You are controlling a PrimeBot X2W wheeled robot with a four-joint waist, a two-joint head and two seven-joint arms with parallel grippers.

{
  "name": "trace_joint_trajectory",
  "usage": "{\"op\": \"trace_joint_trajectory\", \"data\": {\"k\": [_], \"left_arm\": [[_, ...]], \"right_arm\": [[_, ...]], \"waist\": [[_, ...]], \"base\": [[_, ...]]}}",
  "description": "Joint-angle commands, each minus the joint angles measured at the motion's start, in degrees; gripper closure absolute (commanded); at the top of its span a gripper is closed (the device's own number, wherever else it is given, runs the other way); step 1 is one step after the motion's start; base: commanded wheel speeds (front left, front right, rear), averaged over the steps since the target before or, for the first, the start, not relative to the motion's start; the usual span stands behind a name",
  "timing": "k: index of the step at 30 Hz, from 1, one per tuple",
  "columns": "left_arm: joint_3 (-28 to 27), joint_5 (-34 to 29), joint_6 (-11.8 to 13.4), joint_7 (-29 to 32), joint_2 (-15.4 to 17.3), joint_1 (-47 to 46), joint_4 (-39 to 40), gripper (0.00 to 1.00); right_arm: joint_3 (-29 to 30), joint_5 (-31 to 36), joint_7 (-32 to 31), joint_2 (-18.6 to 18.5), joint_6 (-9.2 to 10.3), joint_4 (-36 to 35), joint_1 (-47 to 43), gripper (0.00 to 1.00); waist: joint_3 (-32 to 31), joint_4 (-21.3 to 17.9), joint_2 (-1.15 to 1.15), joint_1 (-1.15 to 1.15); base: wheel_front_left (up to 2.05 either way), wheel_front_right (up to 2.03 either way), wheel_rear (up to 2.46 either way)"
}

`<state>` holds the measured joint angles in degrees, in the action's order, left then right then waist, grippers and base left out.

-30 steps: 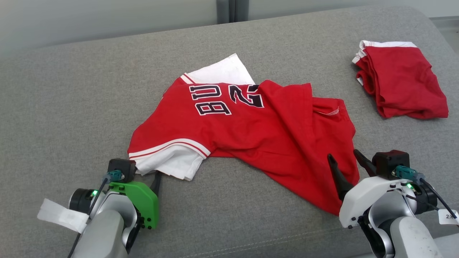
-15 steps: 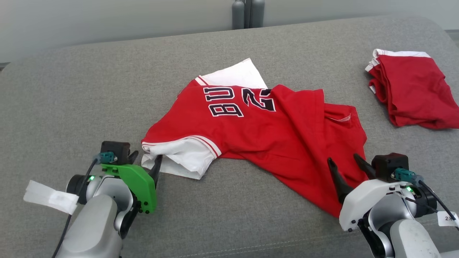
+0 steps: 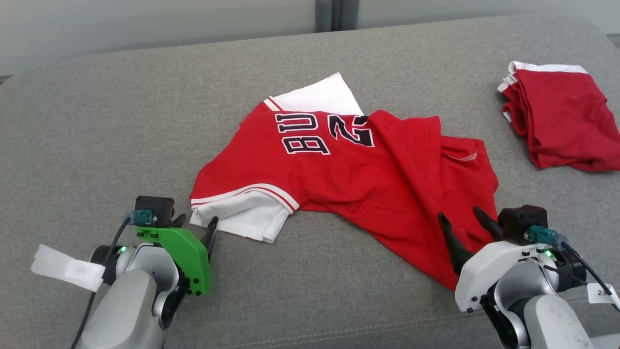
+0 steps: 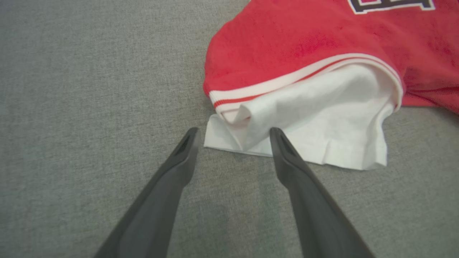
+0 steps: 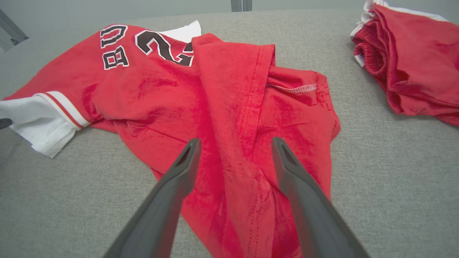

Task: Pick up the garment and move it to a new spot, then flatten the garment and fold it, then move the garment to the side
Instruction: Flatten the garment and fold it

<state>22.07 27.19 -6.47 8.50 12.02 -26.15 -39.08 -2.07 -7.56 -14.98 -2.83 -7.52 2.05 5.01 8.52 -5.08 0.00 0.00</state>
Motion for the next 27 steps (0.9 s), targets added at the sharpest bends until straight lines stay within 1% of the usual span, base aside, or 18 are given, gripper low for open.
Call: {"op": "trace_joint_trajectory", "data": {"k": [1,5,7,12,17,22,25,26,27], "left_arm": [[0.0,-0.1,0.6,-0.2,0.4,-0.1,-0.2,0.0],[0.0,0.4,0.5,-0.6,0.4,-0.4,-0.6,0.0],[0.9,0.5,-0.1,-0.2,0.6,0.2,-0.1,0.0],[2.1,0.9,-0.4,-0.7,1.5,0.9,0.8,0.0],[2.5,-0.5,1.7,-1.5,1.6,-0.6,-0.7,0.0],[2.1,-0.6,3.1,-2.3,1.3,-2.4,-2.7,0.0],[2.1,-0.4,3.4,-2.9,0.8,-3.2,-3.5,0.0],[2.3,-0.4,3.3,-2.8,0.7,-3.5,-3.9,0.04],[2.5,-0.4,3.1,-2.6,0.6,-3.8,-4.1,0.36]], "right_arm": [[0.1,-0.1,0.0,-0.1,0.06,-0.2,0.5,0.0],[0.1,-0.1,0.1,-0.1,0.06,-0.2,0.7,0.0],[0.4,-0.1,0.2,-0.1,0.06,-0.2,0.6,0.0],[0.7,0.0,0.4,-0.1,0.06,0.0,0.2,0.0],[0.1,-0.3,0.3,-0.1,0.06,-0.2,0.9,0.0],[0.1,0.4,-0.1,-0.1,0.06,-0.6,1.7,0.0],[0.9,0.8,-0.9,-0.1,0.06,-1.0,2.1,0.0],[1.1,0.9,-1.6,-0.1,0.06,-0.9,2.0,0.0],[1.3,0.8,-2.6,-0.1,0.06,-0.7,1.9,0.0]], "waist": [[0.5,-0.2,0.0,0.0],[0.8,-0.5,0.0,0.0],[0.8,-0.5,0.0,0.0],[0.9,-0.3,0.0,0.0],[1.5,-0.3,0.0,0.0],[2.5,-0.6,0.0,0.0],[2.9,-0.7,0.0,0.0],[2.9,-0.6,0.0,0.0],[3.0,-0.6,0.0,0.0]], "base": [[0.0,0.0,0.0],[0.0,0.0,0.0],[0.0,0.0,0.0],[0.0,0.0,0.0],[0.0,0.0,0.0],[0.0,0.0,0.0],[0.0,0.0,0.0],[0.0,0.0,0.0],[0.0,0.0,0.0]]}}
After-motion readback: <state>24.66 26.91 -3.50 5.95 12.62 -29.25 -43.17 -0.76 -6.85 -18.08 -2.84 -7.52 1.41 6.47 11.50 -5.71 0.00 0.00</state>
